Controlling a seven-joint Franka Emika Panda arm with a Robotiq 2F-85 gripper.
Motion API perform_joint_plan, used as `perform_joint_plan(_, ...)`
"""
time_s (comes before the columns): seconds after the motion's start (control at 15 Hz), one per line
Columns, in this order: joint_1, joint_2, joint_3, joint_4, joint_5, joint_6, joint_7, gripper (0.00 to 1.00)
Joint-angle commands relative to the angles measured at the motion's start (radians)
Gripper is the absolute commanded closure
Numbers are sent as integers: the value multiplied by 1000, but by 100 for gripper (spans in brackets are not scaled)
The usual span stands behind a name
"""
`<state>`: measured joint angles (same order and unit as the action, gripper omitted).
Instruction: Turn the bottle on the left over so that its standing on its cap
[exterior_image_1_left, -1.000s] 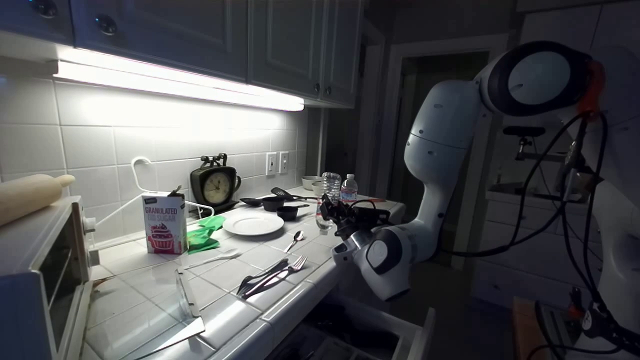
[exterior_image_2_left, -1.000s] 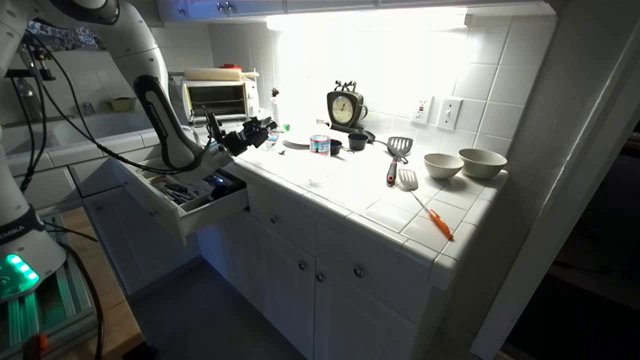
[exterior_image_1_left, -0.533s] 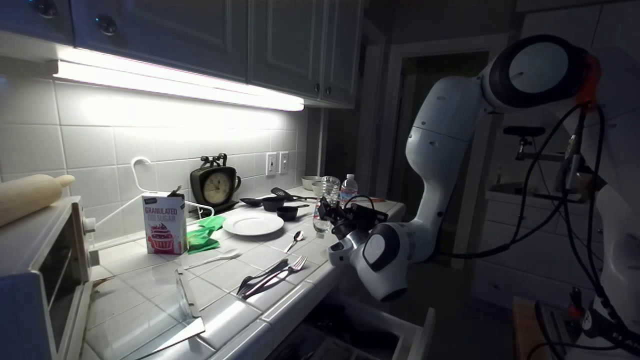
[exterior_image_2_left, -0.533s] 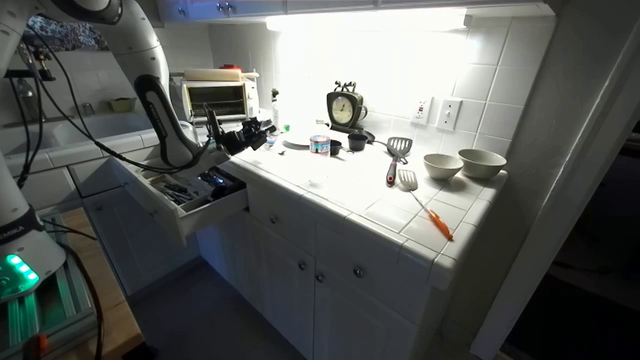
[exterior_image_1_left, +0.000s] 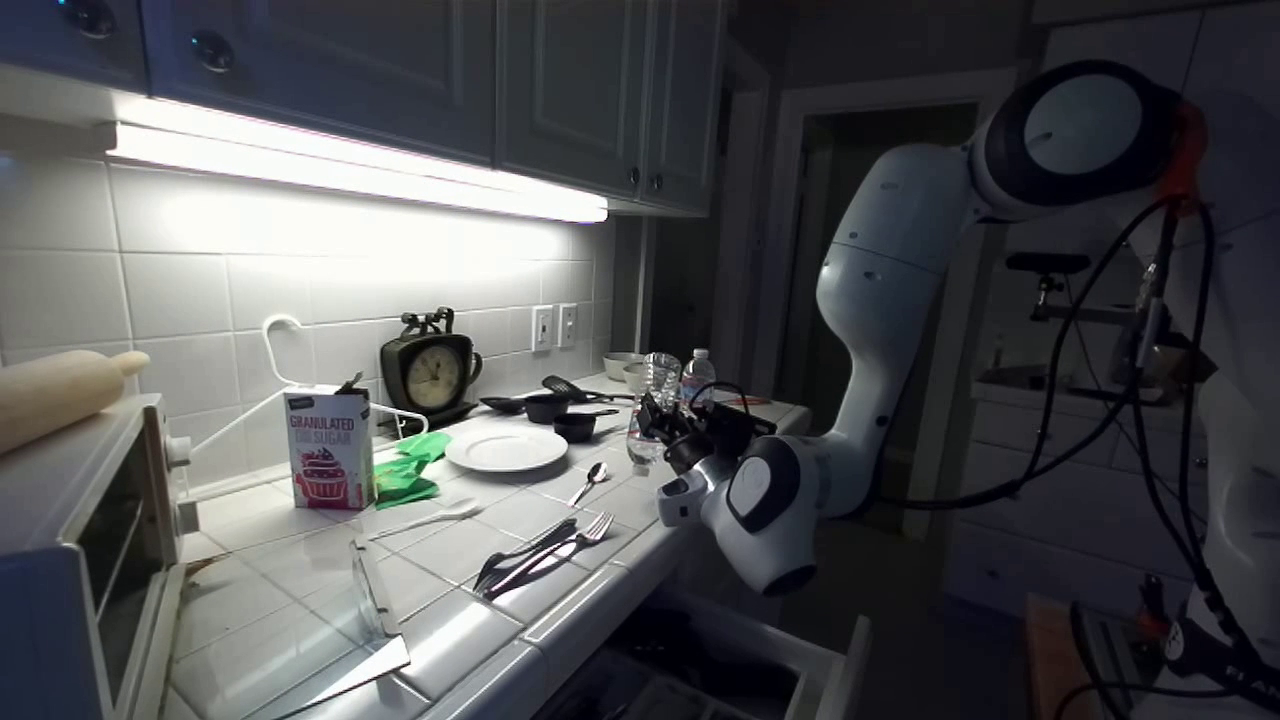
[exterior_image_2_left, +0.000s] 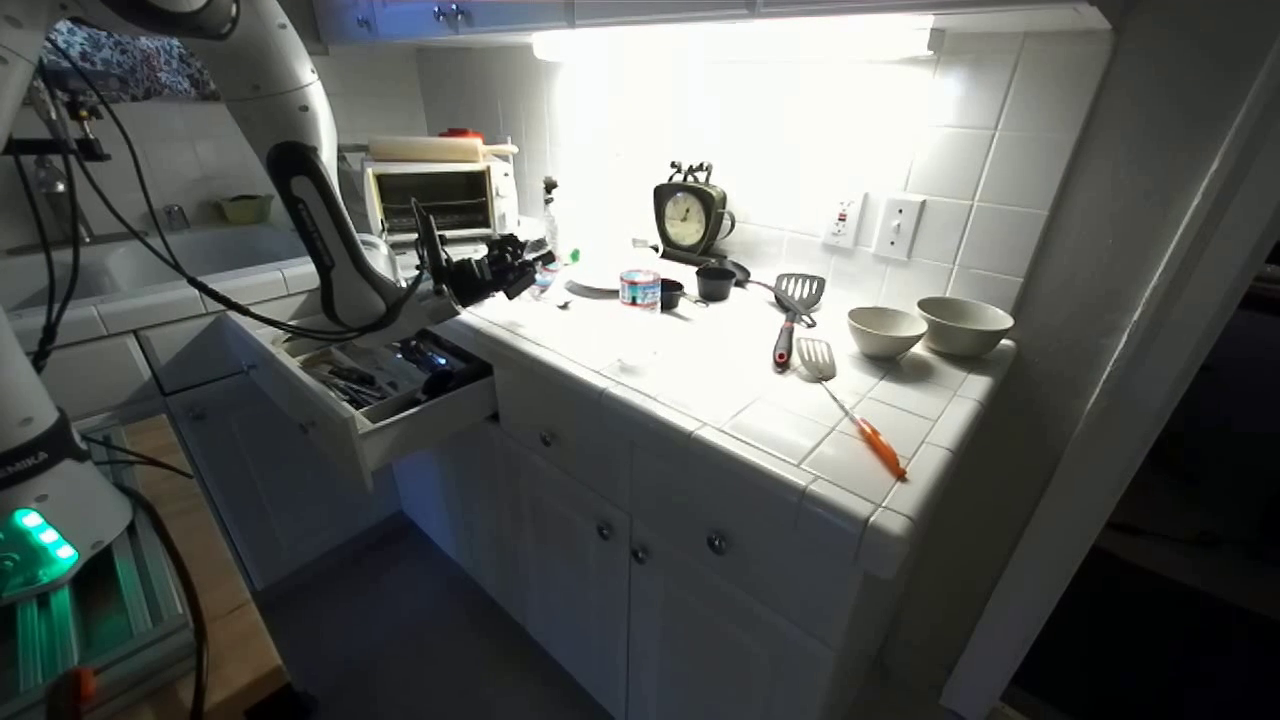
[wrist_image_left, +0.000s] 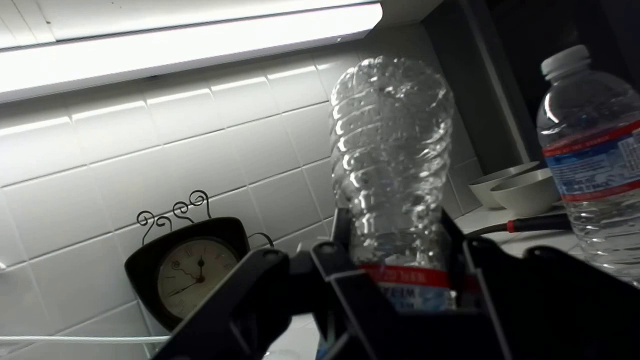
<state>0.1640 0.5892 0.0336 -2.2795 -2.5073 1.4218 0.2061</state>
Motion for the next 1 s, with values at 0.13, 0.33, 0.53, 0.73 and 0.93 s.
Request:
perform_joint_plan(0.13, 179, -14, -158, -36, 1, 66, 9, 84)
perform_joint_plan(0.33, 273, 1, -242, -43, -1, 80, 13, 84)
perform_joint_plan(0.53, 341, 17, -305, -49, -2, 75, 16, 84)
perform_joint_plan(0.73, 383, 39, -346, -55, -2, 52, 16, 84)
perform_joint_plan(0.93, 407, 55, -371, -55, -2, 37, 18, 84)
